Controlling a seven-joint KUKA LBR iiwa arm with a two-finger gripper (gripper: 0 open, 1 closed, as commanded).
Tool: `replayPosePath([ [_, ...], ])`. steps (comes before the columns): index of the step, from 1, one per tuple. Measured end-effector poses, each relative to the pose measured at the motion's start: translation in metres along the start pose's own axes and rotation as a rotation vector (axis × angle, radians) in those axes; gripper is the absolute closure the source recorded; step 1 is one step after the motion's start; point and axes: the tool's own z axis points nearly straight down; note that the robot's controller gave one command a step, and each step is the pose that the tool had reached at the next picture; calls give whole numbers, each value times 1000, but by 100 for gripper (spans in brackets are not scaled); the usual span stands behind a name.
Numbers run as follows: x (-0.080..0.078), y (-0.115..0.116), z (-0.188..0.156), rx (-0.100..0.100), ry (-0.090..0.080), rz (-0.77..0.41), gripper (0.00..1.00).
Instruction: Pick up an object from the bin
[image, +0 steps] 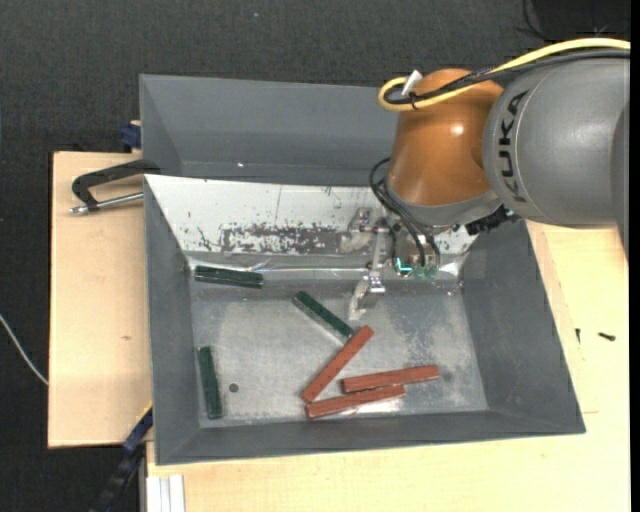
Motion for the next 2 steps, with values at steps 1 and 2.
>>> replayPosePath([
  [1,-2,0,-5,0,-8,1,0],
  [2,31,1,84,-1,-8,-25,100],
])
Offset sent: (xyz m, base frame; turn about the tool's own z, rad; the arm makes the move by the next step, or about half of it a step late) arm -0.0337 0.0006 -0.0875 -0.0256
